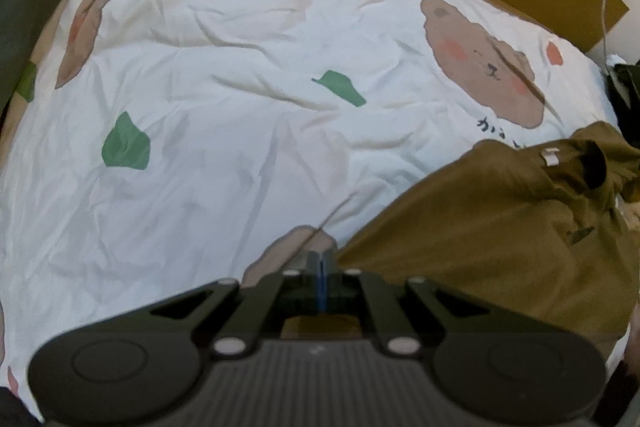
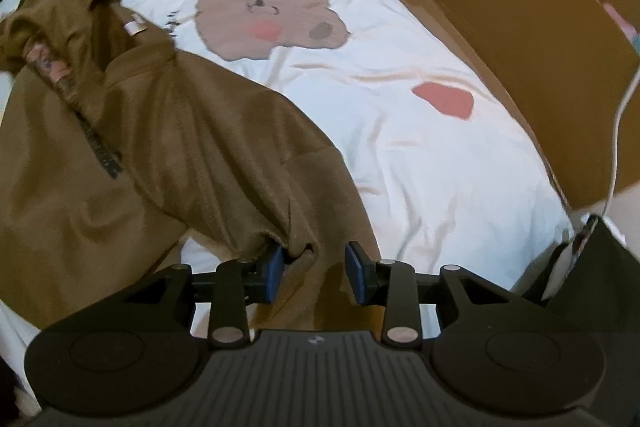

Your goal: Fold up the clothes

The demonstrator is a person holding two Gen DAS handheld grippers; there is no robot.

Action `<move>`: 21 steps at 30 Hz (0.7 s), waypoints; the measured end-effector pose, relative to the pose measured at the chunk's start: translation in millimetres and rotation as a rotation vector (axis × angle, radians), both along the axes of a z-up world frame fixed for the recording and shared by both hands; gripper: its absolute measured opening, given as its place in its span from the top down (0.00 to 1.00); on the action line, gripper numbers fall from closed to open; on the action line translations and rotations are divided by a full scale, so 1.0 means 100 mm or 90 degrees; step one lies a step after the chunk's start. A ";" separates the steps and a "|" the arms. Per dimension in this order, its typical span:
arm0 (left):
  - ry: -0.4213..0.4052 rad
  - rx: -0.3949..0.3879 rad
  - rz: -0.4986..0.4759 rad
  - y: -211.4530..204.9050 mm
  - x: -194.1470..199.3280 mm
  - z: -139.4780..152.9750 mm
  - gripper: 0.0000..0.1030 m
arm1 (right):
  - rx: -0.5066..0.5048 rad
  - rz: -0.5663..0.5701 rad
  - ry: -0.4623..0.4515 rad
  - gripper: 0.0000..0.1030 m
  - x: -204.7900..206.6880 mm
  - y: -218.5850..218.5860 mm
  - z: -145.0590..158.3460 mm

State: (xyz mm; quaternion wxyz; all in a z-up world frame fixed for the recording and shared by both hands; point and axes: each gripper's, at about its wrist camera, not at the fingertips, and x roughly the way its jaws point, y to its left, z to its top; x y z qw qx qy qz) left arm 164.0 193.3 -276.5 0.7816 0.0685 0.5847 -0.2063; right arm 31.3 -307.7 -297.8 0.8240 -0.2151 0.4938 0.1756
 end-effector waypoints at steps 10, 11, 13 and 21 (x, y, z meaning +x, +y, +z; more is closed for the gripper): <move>-0.003 -0.004 0.009 0.05 0.00 0.04 0.99 | 0.011 0.131 -0.020 0.64 -0.36 0.26 0.03; -0.004 -0.004 0.010 0.06 0.00 0.05 0.99 | 0.006 0.138 -0.021 0.64 -0.37 0.30 0.01; -0.005 -0.005 0.012 0.07 0.00 0.06 0.99 | 0.001 0.146 -0.018 0.64 -0.36 0.37 -0.04; -0.008 -0.021 0.015 0.12 -0.01 0.07 0.99 | -0.060 0.152 -0.022 0.64 -0.21 0.54 -0.24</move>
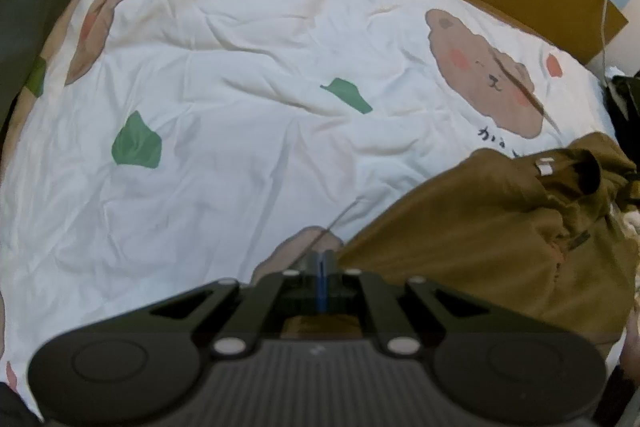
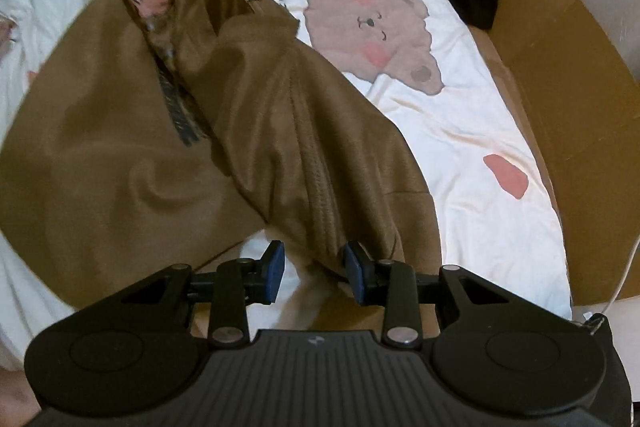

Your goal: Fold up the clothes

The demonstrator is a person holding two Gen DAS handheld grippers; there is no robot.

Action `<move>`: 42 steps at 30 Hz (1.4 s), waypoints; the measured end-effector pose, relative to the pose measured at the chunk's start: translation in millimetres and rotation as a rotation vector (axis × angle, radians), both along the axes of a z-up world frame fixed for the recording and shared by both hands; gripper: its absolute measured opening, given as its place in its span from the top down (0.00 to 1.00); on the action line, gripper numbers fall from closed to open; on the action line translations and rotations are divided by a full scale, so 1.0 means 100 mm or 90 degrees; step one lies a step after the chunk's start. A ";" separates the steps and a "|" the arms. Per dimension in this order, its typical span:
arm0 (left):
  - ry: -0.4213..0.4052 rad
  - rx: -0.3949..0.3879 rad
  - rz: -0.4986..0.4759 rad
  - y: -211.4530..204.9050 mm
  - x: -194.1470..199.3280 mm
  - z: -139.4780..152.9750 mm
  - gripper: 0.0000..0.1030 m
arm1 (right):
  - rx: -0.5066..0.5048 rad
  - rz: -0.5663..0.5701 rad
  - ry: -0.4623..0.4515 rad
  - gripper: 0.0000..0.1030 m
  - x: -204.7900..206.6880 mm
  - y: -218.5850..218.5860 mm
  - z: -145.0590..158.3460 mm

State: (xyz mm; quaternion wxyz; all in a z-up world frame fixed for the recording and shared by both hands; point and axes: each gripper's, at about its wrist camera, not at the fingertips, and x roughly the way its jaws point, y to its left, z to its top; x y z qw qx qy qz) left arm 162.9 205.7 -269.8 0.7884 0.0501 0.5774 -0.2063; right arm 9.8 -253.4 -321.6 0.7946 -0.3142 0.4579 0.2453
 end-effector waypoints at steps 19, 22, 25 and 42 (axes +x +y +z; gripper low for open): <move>-0.009 -0.112 -0.011 0.11 -0.11 0.19 0.99 | -0.036 -0.016 -0.002 0.91 0.21 0.01 -0.10; 0.021 -0.167 0.017 0.07 -0.10 0.25 0.99 | -0.032 -0.029 -0.008 0.91 0.16 -0.07 -0.04; 0.043 -0.205 -0.011 -0.13 -0.07 0.35 1.00 | -0.033 -0.047 -0.011 0.91 0.14 -0.17 0.01; 0.015 -0.082 -0.272 -1.21 -0.38 0.47 0.92 | -0.040 -0.056 0.006 0.91 0.12 -0.22 -0.02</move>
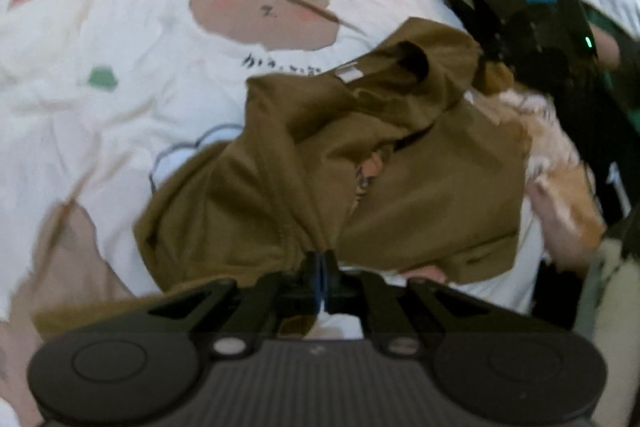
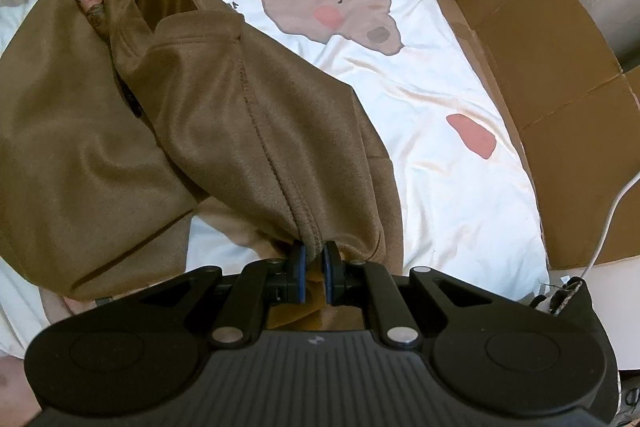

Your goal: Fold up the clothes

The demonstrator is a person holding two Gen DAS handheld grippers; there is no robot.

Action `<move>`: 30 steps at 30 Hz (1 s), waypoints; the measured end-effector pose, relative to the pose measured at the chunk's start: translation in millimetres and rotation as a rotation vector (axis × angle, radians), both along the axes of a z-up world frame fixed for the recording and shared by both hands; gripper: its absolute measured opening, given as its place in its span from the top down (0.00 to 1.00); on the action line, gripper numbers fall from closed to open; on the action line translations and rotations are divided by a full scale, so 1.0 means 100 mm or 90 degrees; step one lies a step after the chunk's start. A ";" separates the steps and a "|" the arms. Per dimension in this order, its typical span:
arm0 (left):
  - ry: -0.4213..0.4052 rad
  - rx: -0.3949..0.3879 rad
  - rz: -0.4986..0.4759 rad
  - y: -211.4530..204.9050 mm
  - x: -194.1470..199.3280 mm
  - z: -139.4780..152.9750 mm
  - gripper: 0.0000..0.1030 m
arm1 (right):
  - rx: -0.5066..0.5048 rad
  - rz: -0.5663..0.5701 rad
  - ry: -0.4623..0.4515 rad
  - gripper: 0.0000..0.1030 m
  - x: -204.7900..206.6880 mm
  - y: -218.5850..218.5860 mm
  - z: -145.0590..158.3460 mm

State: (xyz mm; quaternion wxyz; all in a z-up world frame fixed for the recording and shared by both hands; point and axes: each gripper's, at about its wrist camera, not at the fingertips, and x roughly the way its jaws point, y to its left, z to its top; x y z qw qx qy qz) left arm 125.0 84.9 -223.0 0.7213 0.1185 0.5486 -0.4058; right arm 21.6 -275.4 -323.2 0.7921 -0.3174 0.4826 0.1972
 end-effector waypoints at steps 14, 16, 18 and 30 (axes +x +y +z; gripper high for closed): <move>-0.021 -0.005 -0.021 0.22 0.27 0.33 0.74 | 0.002 0.004 0.010 0.91 -0.04 0.01 0.00; -0.018 -0.007 -0.007 0.28 0.32 0.35 0.72 | 0.002 0.004 0.012 0.91 -0.02 0.01 0.00; -0.010 -0.009 -0.005 0.31 0.35 0.36 0.70 | 0.001 0.004 0.013 0.91 -0.02 0.02 0.00; 0.010 -0.026 0.016 0.36 0.52 0.34 0.65 | 0.004 0.004 0.020 0.91 -0.01 0.03 -0.02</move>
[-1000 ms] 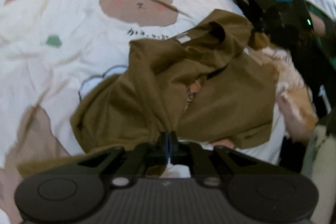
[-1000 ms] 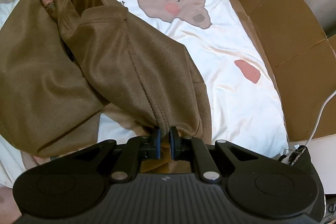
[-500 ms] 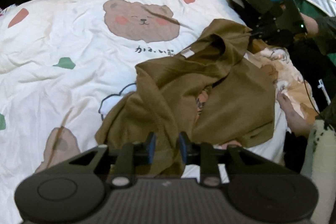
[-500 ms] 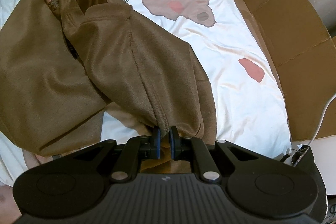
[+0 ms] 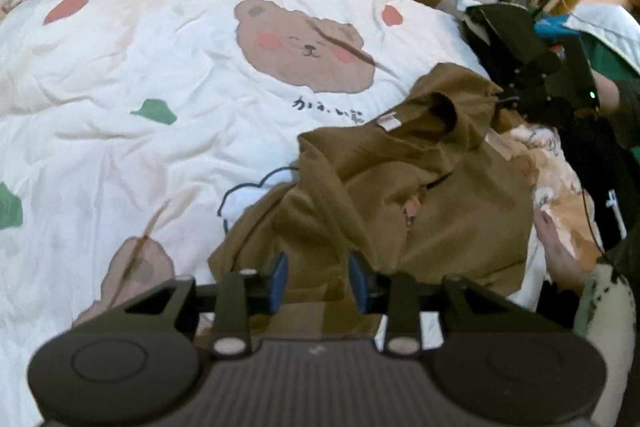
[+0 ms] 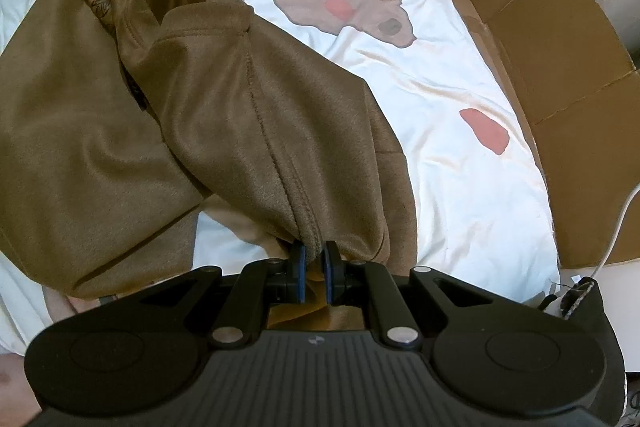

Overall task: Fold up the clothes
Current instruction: 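Grasp the brown shirt edge with the left tool while the right tool holds the hem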

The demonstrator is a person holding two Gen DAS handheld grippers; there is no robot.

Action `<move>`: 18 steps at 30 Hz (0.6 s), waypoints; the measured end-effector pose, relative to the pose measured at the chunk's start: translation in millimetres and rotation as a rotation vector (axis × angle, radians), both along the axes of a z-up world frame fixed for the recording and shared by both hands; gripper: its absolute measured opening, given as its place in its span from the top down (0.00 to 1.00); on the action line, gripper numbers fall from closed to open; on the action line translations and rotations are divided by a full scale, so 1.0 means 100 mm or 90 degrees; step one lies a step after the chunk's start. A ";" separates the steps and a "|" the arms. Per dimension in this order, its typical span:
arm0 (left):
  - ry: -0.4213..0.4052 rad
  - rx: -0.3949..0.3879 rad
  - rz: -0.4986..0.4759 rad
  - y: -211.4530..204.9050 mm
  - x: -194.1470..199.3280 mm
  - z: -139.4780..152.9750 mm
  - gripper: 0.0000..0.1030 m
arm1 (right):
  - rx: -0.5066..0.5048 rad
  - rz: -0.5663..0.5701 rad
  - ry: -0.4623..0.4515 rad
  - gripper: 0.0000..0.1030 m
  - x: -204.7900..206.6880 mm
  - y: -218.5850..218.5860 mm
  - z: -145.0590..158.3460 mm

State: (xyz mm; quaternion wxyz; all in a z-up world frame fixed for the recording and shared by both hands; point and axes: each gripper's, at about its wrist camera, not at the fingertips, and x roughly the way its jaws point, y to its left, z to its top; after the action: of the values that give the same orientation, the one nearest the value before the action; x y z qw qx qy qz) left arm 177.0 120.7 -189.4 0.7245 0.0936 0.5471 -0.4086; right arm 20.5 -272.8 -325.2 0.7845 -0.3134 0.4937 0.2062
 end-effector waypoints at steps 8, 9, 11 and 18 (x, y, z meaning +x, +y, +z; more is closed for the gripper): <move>-0.010 0.045 -0.103 -0.20 -0.14 -0.17 0.65 | -0.002 0.016 -0.001 0.91 0.01 -0.04 0.00; -0.013 0.050 -0.110 -0.21 -0.15 -0.18 0.65 | -0.002 0.016 -0.001 0.91 0.00 -0.06 0.00; -0.013 0.057 -0.113 -0.21 -0.17 -0.20 0.64 | -0.001 0.017 0.001 0.91 0.00 -0.07 -0.01; -0.029 0.088 -0.149 -0.30 -0.30 -0.28 0.63 | -0.003 0.021 0.002 0.91 -0.02 -0.10 -0.01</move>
State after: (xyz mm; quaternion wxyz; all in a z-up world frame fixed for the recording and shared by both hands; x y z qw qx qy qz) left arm 146.9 91.1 -217.3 0.6763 0.2157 0.5425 -0.4492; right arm 18.9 -282.8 -325.9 0.7797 -0.3231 0.4900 0.2183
